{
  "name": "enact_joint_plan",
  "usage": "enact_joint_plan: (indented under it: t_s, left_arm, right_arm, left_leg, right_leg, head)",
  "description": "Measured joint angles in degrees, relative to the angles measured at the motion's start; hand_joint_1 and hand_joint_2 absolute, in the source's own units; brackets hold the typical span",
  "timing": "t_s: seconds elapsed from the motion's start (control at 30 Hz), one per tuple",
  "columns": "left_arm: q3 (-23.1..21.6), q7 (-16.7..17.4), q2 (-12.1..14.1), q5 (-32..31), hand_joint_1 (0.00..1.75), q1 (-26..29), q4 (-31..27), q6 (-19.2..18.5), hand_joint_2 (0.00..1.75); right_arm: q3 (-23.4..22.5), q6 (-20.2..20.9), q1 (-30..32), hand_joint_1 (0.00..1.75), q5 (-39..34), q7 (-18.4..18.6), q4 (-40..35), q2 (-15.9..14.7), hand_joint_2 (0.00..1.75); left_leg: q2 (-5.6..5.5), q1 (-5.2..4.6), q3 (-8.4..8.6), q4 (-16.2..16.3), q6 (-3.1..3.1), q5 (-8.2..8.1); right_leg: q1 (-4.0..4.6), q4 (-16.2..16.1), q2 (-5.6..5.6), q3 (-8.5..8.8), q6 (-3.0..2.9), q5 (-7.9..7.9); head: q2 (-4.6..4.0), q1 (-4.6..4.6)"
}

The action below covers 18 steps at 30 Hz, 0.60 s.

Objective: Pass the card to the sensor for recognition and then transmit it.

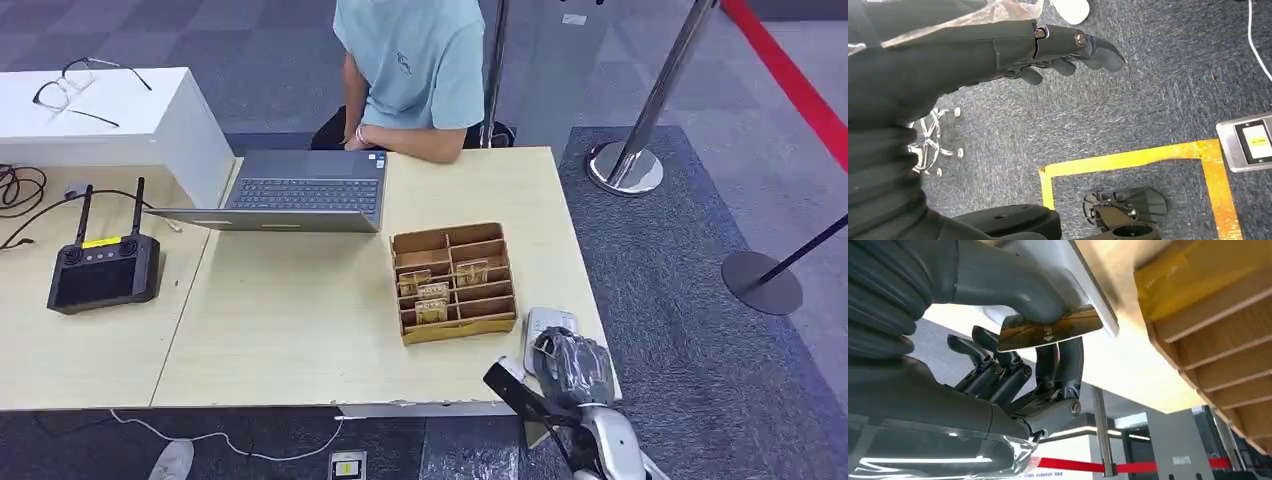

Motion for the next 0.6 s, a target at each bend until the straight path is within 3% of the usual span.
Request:
enact_joint_plan:
  t_s: [0.6]
  left_arm:
    - [0.0,-0.7,-0.2,-0.3,0.00,0.0,0.0,-0.2,1.75]
  right_arm:
    - [-4.6,2.0,-4.2,1.75,0.5,-2.6,-5.8,0.4,1.75]
  left_leg:
    - [-0.01,-0.01,-0.04,0.0,0.00,0.00]
  right_leg:
    - [0.00,0.0,0.00,-0.03,0.00,0.00]
  head:
    - [0.00,-0.02]
